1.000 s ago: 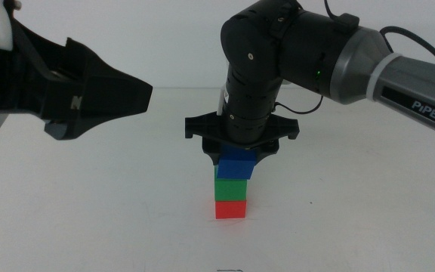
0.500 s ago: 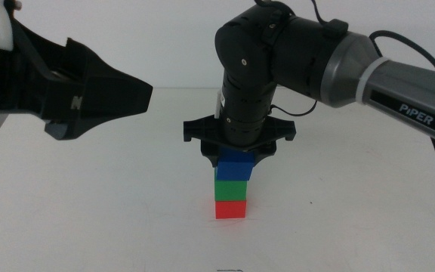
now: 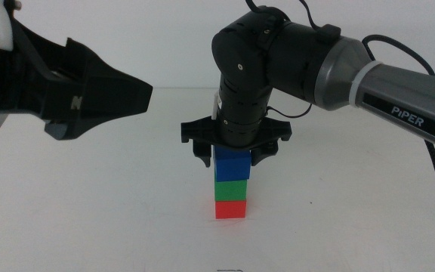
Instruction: Stack red cubes first, then green, then blue cubes in a specific spot.
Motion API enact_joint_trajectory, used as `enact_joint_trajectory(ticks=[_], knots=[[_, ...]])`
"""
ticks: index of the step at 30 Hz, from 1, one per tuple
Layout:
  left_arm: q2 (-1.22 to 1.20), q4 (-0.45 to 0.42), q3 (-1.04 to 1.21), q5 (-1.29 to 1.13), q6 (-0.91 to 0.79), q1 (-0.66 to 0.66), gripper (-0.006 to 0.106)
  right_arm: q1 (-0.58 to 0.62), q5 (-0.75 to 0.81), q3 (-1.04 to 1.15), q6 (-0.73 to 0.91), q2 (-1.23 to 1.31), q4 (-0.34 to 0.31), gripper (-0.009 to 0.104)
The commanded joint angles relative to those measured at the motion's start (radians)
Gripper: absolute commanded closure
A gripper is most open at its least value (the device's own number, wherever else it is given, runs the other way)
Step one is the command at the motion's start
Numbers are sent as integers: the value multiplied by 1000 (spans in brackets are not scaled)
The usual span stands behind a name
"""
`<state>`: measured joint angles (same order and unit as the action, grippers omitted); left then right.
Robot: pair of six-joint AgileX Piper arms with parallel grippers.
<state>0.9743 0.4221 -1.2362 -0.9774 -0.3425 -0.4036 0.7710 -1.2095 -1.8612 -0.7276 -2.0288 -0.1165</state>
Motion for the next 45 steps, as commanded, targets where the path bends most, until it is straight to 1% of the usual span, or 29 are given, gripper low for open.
enact_joint_trajectory(ticks=[1,4,11,16,19,24,32,35,40,43,45], knots=[[-9,31,-27,65,0,1,7,2,22,-34,9,56,-20,28],[-9,31,-27,65,0,1,7,2,22,-34,10,56,-20,23],[-9,31,-27,65,0,1,7,-10,1,-35,30,83,-27,23],[-9,31,-27,65,0,1,7,-42,-55,-35,56,157,-59,23],[-9,31,-27,64,0,1,7,-68,-59,-35,96,224,-59,23],[-9,31,-27,64,0,1,7,-140,-55,-35,176,361,-75,23],[-9,31,-27,64,0,1,7,-282,-4,-28,366,559,-60,23],[-9,31,-27,64,0,1,7,-354,73,46,422,653,-25,23],[-9,31,-27,64,0,1,7,-520,304,287,524,856,45,23],[-9,31,-27,64,0,1,7,-605,398,396,570,943,82,23],[-9,31,-27,64,0,1,7,-637,431,439,580,981,96,23]])
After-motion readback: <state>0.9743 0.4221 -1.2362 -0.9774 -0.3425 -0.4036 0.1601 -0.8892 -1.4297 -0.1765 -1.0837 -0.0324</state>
